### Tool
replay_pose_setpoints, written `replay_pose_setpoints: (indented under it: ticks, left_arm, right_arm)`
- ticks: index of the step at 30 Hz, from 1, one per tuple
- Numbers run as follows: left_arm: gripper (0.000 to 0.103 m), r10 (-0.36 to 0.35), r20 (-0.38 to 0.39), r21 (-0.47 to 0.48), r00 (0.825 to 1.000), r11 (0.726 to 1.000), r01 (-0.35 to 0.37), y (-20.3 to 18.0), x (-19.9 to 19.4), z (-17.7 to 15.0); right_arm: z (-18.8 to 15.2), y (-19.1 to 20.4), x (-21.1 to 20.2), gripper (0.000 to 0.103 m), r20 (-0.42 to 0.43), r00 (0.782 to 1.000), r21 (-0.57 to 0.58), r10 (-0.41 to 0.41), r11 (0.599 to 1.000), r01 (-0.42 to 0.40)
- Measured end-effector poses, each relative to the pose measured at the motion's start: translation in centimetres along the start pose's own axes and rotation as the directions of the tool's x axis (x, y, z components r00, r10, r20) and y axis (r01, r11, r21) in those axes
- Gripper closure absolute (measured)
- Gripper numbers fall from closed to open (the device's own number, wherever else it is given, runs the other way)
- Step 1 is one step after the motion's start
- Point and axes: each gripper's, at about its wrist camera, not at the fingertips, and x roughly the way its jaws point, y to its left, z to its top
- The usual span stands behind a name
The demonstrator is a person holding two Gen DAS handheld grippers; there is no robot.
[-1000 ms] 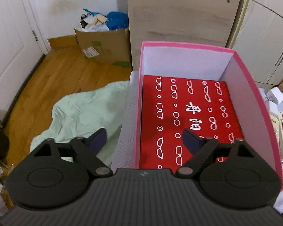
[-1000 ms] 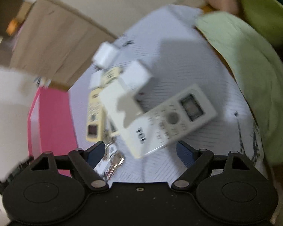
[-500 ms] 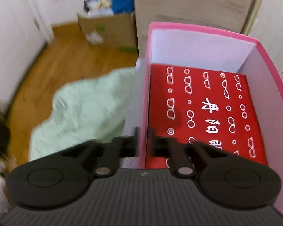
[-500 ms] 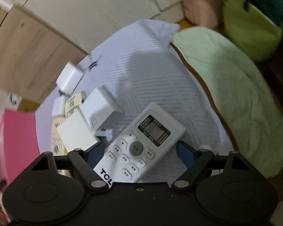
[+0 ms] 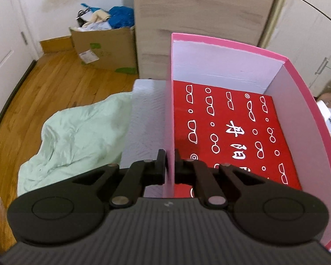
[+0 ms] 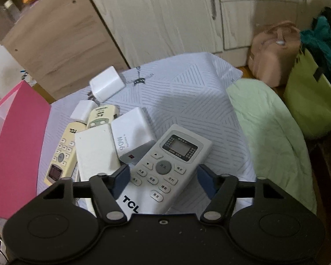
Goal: Organize rigid objects
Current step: 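Grasp the white remote with grey screen with the right tool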
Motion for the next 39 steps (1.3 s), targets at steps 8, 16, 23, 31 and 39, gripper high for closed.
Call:
replay_pose_setpoints:
  ticks: [8, 16, 23, 31, 39]
  left_arm:
    - [0.098, -0.028, 0.026, 0.017, 0.999, 0.999, 0.028, -0.2, 0.3, -0.1]
    - [0.098, -0.036, 0.027, 0.064, 0.999, 0.997, 0.034, -0.6, -0.3, -0.8]
    - [0.097, -0.062, 0.003, 0.042, 0.998, 0.997, 0.062, -0.4, -1.0, -1.7]
    - [0.096, -0.066, -0.058, -0.032, 0.996, 0.997, 0.064, 0.0, -1.3, -1.7]
    - [0.095, -0.087, -0.111, -0.117, 0.99, 0.99, 0.074, 1.0, -1.3, -1.7]
  right_arm:
    - [0.3, 1.2, 0.9, 0.041, 0.014, 0.995, -0.067, -0.102, 0.992, 0.103]
    - [-0.3, -0.1, -0.9, 0.042, 0.048, 0.998, -0.092, -0.031, 0.995, 0.035]
    - [-0.8, 1.5, -3.3, 0.042, 0.18, 0.984, -0.198, -0.015, 0.979, 0.051]
    - [-1.2, 4.7, -5.6, 0.042, 0.322, 0.946, -0.311, 0.025, 0.947, 0.08]
    - [-1.4, 8.9, -10.0, 0.042, 0.414, 0.883, -0.397, 0.222, 0.917, -0.044]
